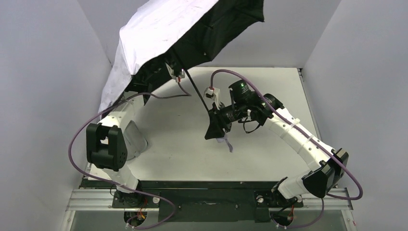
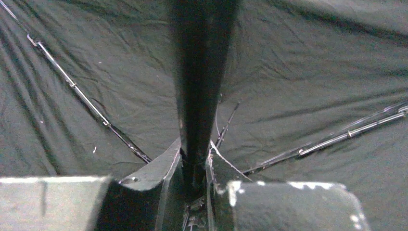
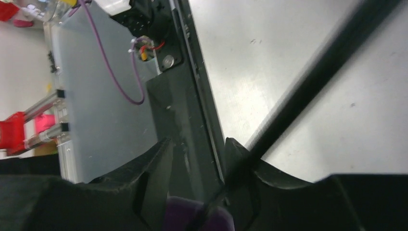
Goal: Open the umbrella
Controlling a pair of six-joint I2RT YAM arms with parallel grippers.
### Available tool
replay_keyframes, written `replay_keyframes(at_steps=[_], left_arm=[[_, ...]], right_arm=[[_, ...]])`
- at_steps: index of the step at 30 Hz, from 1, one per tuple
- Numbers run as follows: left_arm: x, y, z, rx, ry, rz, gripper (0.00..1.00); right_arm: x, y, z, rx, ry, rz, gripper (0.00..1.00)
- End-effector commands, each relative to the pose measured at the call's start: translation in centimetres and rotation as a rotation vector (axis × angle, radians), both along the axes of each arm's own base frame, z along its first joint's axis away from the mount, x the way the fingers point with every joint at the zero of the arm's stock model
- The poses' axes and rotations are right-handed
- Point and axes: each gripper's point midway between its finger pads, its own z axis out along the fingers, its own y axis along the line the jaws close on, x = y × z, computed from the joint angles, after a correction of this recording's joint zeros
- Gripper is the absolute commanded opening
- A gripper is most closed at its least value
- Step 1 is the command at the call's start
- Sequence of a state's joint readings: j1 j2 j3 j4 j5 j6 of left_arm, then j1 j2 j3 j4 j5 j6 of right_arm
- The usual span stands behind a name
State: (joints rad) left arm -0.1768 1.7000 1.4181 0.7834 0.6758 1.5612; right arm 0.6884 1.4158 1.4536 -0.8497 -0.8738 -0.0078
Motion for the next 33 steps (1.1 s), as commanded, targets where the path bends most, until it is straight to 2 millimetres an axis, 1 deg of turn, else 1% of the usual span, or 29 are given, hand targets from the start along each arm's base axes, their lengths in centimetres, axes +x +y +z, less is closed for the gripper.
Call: replay_keyframes(at_steps=[1,2,4,6,8,9,10,11,12,13,14,15,16,17,18,19,20,21,22,23,24,25,26,28,30,33], left_arm=[[-2.8,0.8,5.0,-0.182,-0.089,0.09,0.0],[-3.4,-0.3,5.1,-0.189,-0.089,0.063,0.0],[-4.1,-1.7,4.5,-0.187,-0.079,0.027,0.0],[-4.9,-2.9,4.0,-0.18,-0.076,-0.006,0.0],[-5.6,-3.9,3.6,-0.171,-0.075,-0.036,0.0],[-5.8,-4.2,3.5,-0.165,-0.076,-0.047,0.0],[-6.0,-4.6,3.2,-0.16,-0.074,-0.057,0.0],[-6.1,-4.7,3.3,-0.159,-0.077,-0.058,0.0],[-6.0,-4.8,3.2,-0.159,-0.076,-0.058,0.0],[-5.9,-4.7,3.2,-0.162,-0.075,-0.053,0.0],[-5.5,-4.5,3.1,-0.167,-0.071,-0.042,0.0],[-5.4,-4.3,3.1,-0.17,-0.071,-0.036,0.05],[-5.2,-4.2,3.0,-0.175,-0.067,-0.03,0.08],[-5.1,-3.9,3.0,-0.178,-0.063,-0.026,0.13],[-5.0,-3.8,2.9,-0.175,-0.057,-0.026,0.14],[-4.9,-3.6,2.8,-0.174,-0.049,-0.026,0.15],[-5.0,-3.7,2.6,-0.167,-0.04,-0.034,0.14],[-4.9,-3.6,2.5,-0.168,-0.034,-0.04,0.08],[-5.2,-3.8,2.4,-0.156,-0.033,-0.059,0.03],[-5.3,-3.9,2.4,-0.15,-0.034,-0.069,0.0],[-5.7,-4.3,2.4,-0.135,-0.039,-0.093,0.0],[-5.8,-4.5,2.4,-0.13,-0.043,-0.103,0.0],[-6.2,-4.9,2.3,-0.114,-0.048,-0.127,0.0],[-6.7,-5.3,2.0,-0.091,-0.062,-0.153,0.0],[-7.0,-5.7,1.7,-0.073,-0.07,-0.173,0.0],[-7.3,-5.9,1.5,-0.06,-0.085,-0.19,0.0]], right_arm=[[-1.5,0.8,1.1,0.016,0.153,0.012,0.41],[-1.2,1.0,1.3,0.023,0.169,-0.009,0.42],[-0.2,1.7,2.0,0.054,0.181,-0.044,0.42],[0.8,2.3,2.8,0.09,0.192,-0.078,0.39],[1.7,2.7,3.6,0.123,0.204,-0.105,0.31],[2.2,2.9,3.9,0.138,0.218,-0.121,0.23],[2.4,2.8,4.0,0.143,0.228,-0.13,0.18],[2.5,2.9,4.2,0.151,0.239,-0.131,0.08],[2.6,2.9,4.2,0.155,0.241,-0.136,0.03],[2.7,2.8,4.3,0.159,0.244,-0.14,0.0],[2.7,2.7,4.2,0.159,0.247,-0.147,0.0],[2.9,2.7,4.5,0.172,0.24,-0.158,0.0],[3.2,2.5,4.3,0.173,0.239,-0.177,0.0],[3.5,2.5,5.0,0.201,0.228,-0.193,0.0],[3.8,2.2,5.1,0.214,0.224,-0.22,0.0],[4.4,2.4,6.0,0.26,0.211,-0.239,0.0],[4.7,2.1,5.9,0.276,0.216,-0.269,0.0],[5.1,2.5,7.1,0.334,0.218,-0.285,0.0],[5.0,2.5,7.0,0.349,0.236,-0.289,0.0],[5.1,2.8,7.6,0.377,0.251,-0.289,0.03],[4.8,3.0,7.3,0.367,0.276,-0.276,0.27],[4.7,3.0,7.1,0.355,0.283,-0.272,0.42],[4.5,2.9,6.6,0.329,0.286,-0.266,0.61],[4.4,2.7,6.2,0.302,0.283,-0.259,0.73],[4.3,2.3,5.8,0.275,0.28,-0.255,0.78],[4.0,1.6,4.8,0.216,0.288,-0.244,0.79]])
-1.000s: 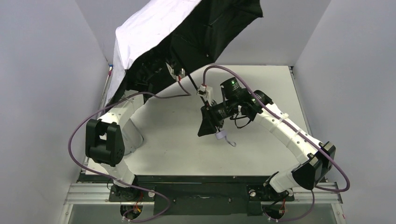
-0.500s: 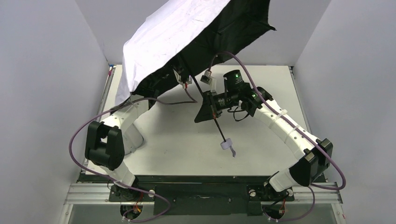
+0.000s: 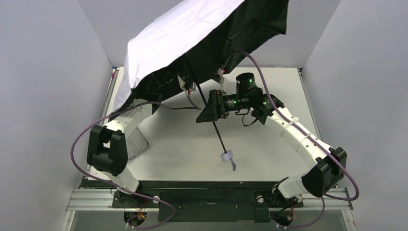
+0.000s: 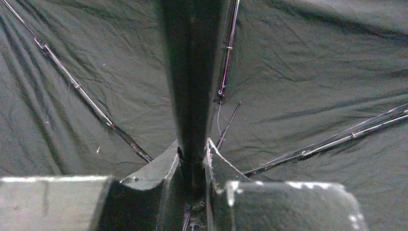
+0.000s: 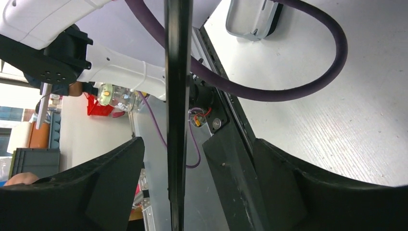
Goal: Open the umbrella
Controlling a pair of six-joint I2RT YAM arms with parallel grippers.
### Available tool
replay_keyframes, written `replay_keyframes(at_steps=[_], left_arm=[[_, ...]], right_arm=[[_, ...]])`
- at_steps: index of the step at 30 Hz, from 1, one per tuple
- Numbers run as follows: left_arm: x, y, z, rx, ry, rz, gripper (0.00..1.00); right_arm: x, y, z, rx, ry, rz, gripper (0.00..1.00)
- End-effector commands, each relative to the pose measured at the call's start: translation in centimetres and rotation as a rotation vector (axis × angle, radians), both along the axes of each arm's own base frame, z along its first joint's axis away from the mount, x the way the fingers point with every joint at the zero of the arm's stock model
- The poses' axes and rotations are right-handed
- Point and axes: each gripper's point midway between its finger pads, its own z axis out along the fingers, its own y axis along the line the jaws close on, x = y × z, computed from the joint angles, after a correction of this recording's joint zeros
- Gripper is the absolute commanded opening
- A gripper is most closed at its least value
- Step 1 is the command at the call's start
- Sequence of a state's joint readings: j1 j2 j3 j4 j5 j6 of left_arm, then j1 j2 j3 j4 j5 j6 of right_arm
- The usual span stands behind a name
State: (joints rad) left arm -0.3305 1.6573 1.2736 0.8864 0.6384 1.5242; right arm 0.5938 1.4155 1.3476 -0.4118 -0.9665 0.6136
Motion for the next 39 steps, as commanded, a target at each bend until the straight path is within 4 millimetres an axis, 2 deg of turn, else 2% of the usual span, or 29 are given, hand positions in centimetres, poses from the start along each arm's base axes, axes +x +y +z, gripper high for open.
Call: replay_keyframes(at_steps=[1,4,9,14,15,16,18,19,20,21,22,23,24,25,26,27,28,29,30,31,32,34,39], left_arm=[[-3.5,0.4,3.8,-0.027,-0.118,-0.062,0.0],[-4.0,0.0,3.7,-0.012,-0.132,-0.082,0.0],[-4.2,-0.3,3.8,-0.007,-0.143,-0.091,0.0],[-4.2,-0.5,3.7,-0.006,-0.149,-0.093,0.0],[-4.2,-0.6,3.7,-0.005,-0.147,-0.094,0.0],[-4.2,-0.7,3.6,-0.004,-0.146,-0.096,0.0],[-4.2,-0.8,3.3,-0.001,-0.135,-0.099,0.0],[-4.1,-0.9,3.2,0.002,-0.122,-0.099,0.04],[-4.0,-0.8,3.0,0.002,-0.112,-0.096,0.15],[-3.8,-0.8,2.8,0.005,-0.094,-0.095,0.21],[-3.7,-0.7,2.7,0.003,-0.083,-0.092,0.33],[-3.6,-0.6,2.6,-0.006,-0.057,-0.092,0.4],[-3.6,-0.5,2.6,-0.011,-0.047,-0.093,0.51],[-3.5,-0.5,2.5,-0.017,-0.029,-0.097,0.57],[-3.5,-0.5,2.5,-0.024,-0.017,-0.103,0.68],[-3.6,-0.5,2.4,-0.028,-0.012,-0.107,0.73],[-3.6,-0.6,2.4,-0.03,-0.008,-0.111,0.84],[-3.8,-0.7,2.3,-0.031,0.0,-0.119,0.89],[-3.8,-0.8,1.9,-0.032,0.016,-0.127,0.98],[-4.1,-0.8,1.9,-0.034,0.019,-0.132,0.98],[-4.2,-1.0,1.5,-0.037,0.04,-0.142,0.98],[-4.4,-1.2,1.0,-0.041,0.068,-0.152,0.97],[-5.2,-1.4,0.2,-0.043,0.089,-0.166,0.97]], right_arm=[[-0.4,-0.9,0.5,-0.041,-0.039,0.047,0.79],[-1.1,-1.4,0.0,-0.069,-0.029,0.091,0.75],[-1.6,-1.3,-0.5,-0.081,-0.017,0.126,0.45],[-2.2,-0.4,-0.9,-0.08,0.007,0.161,0.38],[-2.4,-0.2,-0.9,-0.077,0.008,0.168,0.32],[-2.3,0.0,-0.7,-0.065,0.006,0.172,0.16],[-2.0,0.2,-0.3,-0.051,-0.003,0.161,0.0],[-1.5,0.0,-0.1,-0.048,-0.01,0.142,0.0],[-0.8,0.0,0.0,-0.049,-0.02,0.104,0.0],[0.2,-0.4,0.3,-0.044,-0.026,0.063,0.0],[1.0,-0.6,0.8,-0.02,-0.036,0.007,0.0],[1.9,-1.1,0.3,-0.011,-0.014,-0.043,0.0],[2.8,-1.0,2.6,0.068,-0.046,-0.103,0.0],[3.6,-1.4,2.0,0.083,-0.026,-0.153,0.0],[3.9,-1.4,4.2,0.162,-0.054,-0.181,0.0],[4.2,-1.7,3.9,0.172,-0.045,-0.211,0.0],[4.3,-1.8,5.0,0.209,-0.057,-0.225,0.0],[4.7,-2.0,4.7,0.208,-0.05,-0.25,0.0],[4.9,-2.2,5.5,0.238,-0.075,-0.266,0.0],[5.6,-2.7,5.2,0.241,-0.079,-0.307,0.0],[5.8,-3.0,6.2,0.276,-0.097,-0.327,0.0],[6.9,-4.2,6.5,0.31,-0.103,-0.405,0.0],[7.2,-5.6,6.4,0.314,-0.137,-0.475,0.0]])
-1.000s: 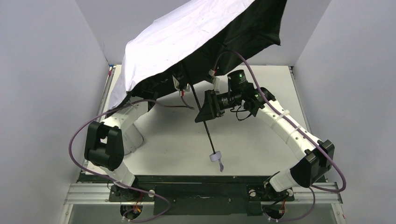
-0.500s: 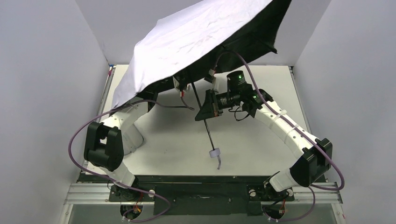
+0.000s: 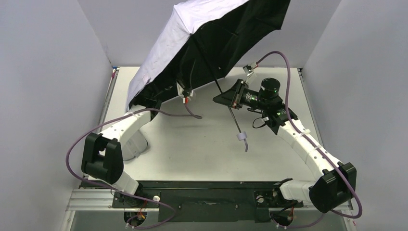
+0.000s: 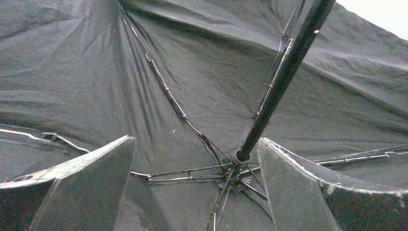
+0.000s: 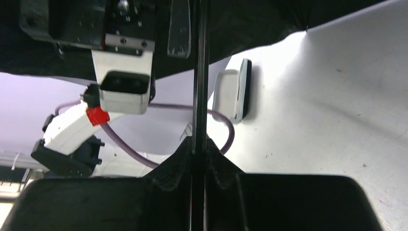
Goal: Open the umbrella
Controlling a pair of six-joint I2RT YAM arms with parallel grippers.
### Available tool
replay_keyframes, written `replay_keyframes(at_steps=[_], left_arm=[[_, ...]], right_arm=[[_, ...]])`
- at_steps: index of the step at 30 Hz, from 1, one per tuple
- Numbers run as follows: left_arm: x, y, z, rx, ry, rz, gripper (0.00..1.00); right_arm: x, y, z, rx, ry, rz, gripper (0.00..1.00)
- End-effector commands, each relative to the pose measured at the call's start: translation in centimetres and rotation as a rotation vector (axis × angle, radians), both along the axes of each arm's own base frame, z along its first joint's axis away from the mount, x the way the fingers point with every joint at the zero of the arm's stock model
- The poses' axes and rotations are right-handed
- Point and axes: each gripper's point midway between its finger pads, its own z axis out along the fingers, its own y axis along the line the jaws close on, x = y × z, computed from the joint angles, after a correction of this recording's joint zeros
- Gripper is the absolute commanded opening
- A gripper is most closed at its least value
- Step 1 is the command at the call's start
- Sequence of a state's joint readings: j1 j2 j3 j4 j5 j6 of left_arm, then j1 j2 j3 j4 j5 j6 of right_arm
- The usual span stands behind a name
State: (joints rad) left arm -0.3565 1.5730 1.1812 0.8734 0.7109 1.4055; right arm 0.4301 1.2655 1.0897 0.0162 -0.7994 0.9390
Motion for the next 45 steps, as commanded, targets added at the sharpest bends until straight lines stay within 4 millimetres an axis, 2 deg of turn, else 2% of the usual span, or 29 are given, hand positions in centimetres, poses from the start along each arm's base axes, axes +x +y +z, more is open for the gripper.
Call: replay_keyframes(at_steps=[1,8,10,15,16,17,18,19,22,28,31,33,36,37,38,42,45], left_arm=[[-2.2,0.1,1.1,-0.03,-0.01,-0.035,0.97],[-3.3,0.4,-0.5,-0.019,0.069,-0.047,0.97],[-3.3,0.6,-0.6,-0.042,0.114,-0.043,0.97],[-3.6,0.9,-1.3,-0.084,0.257,-0.04,0.98],[-3.6,0.6,-2.1,-0.092,0.328,-0.053,0.98],[-3.9,0.8,-1.8,-0.113,0.361,-0.051,0.99],[-4.2,0.6,-2.2,-0.132,0.468,-0.064,1.0],[-4.5,0.3,-2.5,-0.136,0.526,-0.075,0.96],[-5.4,-0.4,-3.4,-0.241,0.857,-0.116,0.9],[-8.9,-4.1,-5.2,-0.455,1.439,-0.258,0.84],[-10.7,-6.5,-5.0,-0.602,1.714,-0.357,0.81],[-10.6,-7.6,-4.3,-0.698,1.79,-0.389,0.8],[-8.9,-8.5,-4.6,-0.853,1.896,-0.364,0.78],[-8.6,-8.7,-3.9,-0.904,1.937,-0.38,0.77],[-7.7,-9.0,-4.6,-0.935,1.96,-0.358,0.76],[-6.0,-9.5,-4.4,-1.046,2.0,-0.366,0.74],[-4.2,-9.5,-5.6,-1.176,2.056,-0.312,0.69]], right_arm=[[0.8,-1.2,4.7,0.096,-0.16,-0.103,0.0],[1.5,-3.2,6.6,0.069,-0.25,-0.231,0.0],[1.7,-4.0,6.6,0.054,-0.268,-0.276,0.0],[2.0,-5.4,4.3,0.0,-0.273,-0.359,0.0],[2.1,-5.5,3.3,-0.012,-0.26,-0.367,0.0],[2.1,-5.6,3.2,-0.016,-0.267,-0.375,0.0],[2.0,-5.5,2.5,-0.025,-0.262,-0.371,0.0],[2.0,-5.5,2.3,-0.031,-0.271,-0.376,0.0],[1.8,-5.0,1.1,-0.043,-0.262,-0.373,0.0],[1.4,-2.8,1.7,-0.031,-0.3,-0.363,0.0],[1.3,-1.7,2.0,-0.025,-0.315,-0.36,0.0],[1.4,-1.3,2.1,-0.023,-0.315,-0.361,0.0],[1.5,-0.8,2.1,-0.032,-0.322,-0.37,0.0],[1.5,-0.6,2.1,-0.034,-0.324,-0.373,0.0],[1.5,-0.6,2.1,-0.038,-0.327,-0.376,0.0],[1.4,-0.6,1.9,-0.05,-0.335,-0.39,0.0],[1.5,-1.0,2.1,-0.061,-0.342,-0.418,0.0]])
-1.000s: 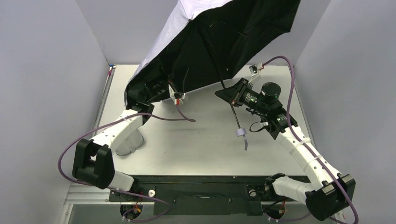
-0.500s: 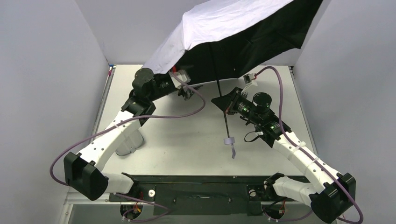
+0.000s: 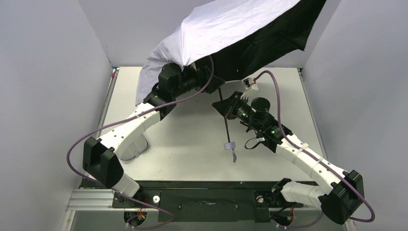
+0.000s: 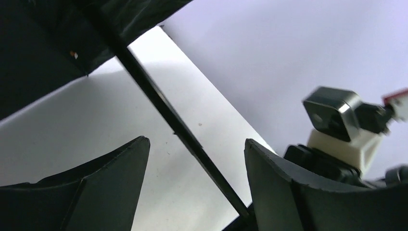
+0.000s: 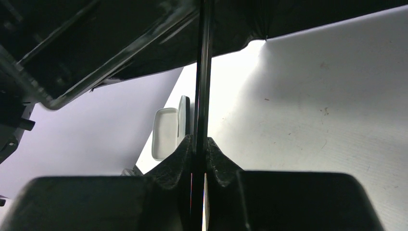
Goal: Open the umbrella
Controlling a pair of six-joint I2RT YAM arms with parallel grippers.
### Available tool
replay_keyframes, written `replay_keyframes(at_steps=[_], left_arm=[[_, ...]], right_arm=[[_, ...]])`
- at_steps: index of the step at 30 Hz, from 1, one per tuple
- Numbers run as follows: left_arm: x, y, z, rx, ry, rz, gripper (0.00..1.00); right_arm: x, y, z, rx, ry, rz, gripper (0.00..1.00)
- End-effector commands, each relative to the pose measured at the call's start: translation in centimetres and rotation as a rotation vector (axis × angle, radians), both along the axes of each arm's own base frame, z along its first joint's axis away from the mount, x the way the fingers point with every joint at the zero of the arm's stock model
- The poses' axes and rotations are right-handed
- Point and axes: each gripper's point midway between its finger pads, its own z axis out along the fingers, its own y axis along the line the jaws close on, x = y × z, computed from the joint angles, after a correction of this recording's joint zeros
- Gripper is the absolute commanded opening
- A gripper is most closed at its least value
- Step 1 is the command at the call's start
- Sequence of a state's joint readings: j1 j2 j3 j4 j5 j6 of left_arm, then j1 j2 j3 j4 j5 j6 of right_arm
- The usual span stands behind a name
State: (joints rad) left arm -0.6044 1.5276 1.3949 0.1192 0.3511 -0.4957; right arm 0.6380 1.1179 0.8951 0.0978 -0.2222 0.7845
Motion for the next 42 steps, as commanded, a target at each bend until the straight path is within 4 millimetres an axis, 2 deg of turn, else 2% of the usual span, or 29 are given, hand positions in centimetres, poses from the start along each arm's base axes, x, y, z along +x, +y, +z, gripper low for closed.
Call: replay_keyframes(at_steps=[1,4,5,12,16,18,19,20,21,22,23,24,26,29,31,33,37,39,41,42], left_arm=[[2.3,0.4,1.8,-0.145,0.155,0.122,0.69],[2.9,-0.1,0.6,-0.193,0.255,0.134,0.66],[2.8,-0.4,0.7,-0.217,0.269,0.124,0.64],[3.3,-1.7,0.9,-0.251,0.269,0.083,0.39],[2.7,-2.7,1.1,-0.261,0.254,0.012,0.26],[2.0,-3.5,1.2,-0.255,0.237,-0.037,0.17],[1.6,-4.0,1.1,-0.249,0.235,-0.069,0.1],[1.4,-4.2,1.0,-0.242,0.228,-0.084,0.07],[1.0,-4.5,0.8,-0.233,0.226,-0.111,0.02],[0.8,-4.6,0.5,-0.224,0.224,-0.121,0.0],[0.5,-4.7,0.0,-0.215,0.228,-0.142,0.0],[0.4,-4.7,-0.5,-0.206,0.225,-0.153,0.0],[-0.3,-4.7,-1.7,-0.2,0.223,-0.194,0.0],[-0.6,-4.6,-3.6,-0.203,0.235,-0.222,0.0],[-0.7,-4.7,-5.6,-0.209,0.25,-0.239,0.0],[-0.6,-4.9,-6.5,-0.219,0.237,-0.258,0.0],[-0.1,-5.2,-9.1,-0.212,0.227,-0.276,0.0],[-0.2,-5.1,-10.3,-0.204,0.226,-0.288,0.06],[-0.5,-4.7,-11.4,-0.194,0.236,-0.288,0.16],[-0.6,-4.4,-11.3,-0.194,0.233,-0.287,0.27]], right_arm=[[0.7,-0.6,5.4,0.057,-0.167,-0.064,0.0],[0.9,-1.0,5.6,0.052,-0.175,-0.088,0.0],[0.8,-0.9,5.6,0.051,-0.176,-0.088,0.0],[0.4,-0.6,4.7,0.005,-0.199,-0.065,0.0],[-0.2,-0.8,3.3,-0.042,-0.204,-0.048,0.01],[-0.5,-1.0,3.2,-0.061,-0.215,-0.034,0.14],[-0.8,-1.0,2.8,-0.084,-0.217,-0.019,0.34],[-1.0,-1.3,3.3,-0.09,-0.228,-0.016,0.43],[-1.3,-1.5,2.7,-0.131,-0.227,-0.003,0.59],[-1.5,-1.8,3.1,-0.144,-0.24,0.004,0.64],[-1.7,-2.2,2.3,-0.197,-0.239,0.017,0.7],[-1.9,-2.7,2.6,-0.214,-0.252,0.028,0.73],[-2.2,-3.8,1.7,-0.291,-0.263,0.047,0.78],[-2.4,-5.7,-0.5,-0.403,-0.251,0.059,0.78],[-2.7,-6.5,-2.6,-0.473,-0.232,0.085,0.78],[-2.9,-7.3,-4.6,-0.542,-0.229,0.099,0.78],[-3.0,-8.8,-7.5,-0.669,-0.253,0.108,0.77],[-3.1,-9.4,-8.4,-0.718,-0.255,0.116,0.77],[-3.3,-9.9,-9.1,-0.761,-0.265,0.134,0.77],[-3.4,-10.1,-9.4,-0.782,-0.268,0.146,0.77]])
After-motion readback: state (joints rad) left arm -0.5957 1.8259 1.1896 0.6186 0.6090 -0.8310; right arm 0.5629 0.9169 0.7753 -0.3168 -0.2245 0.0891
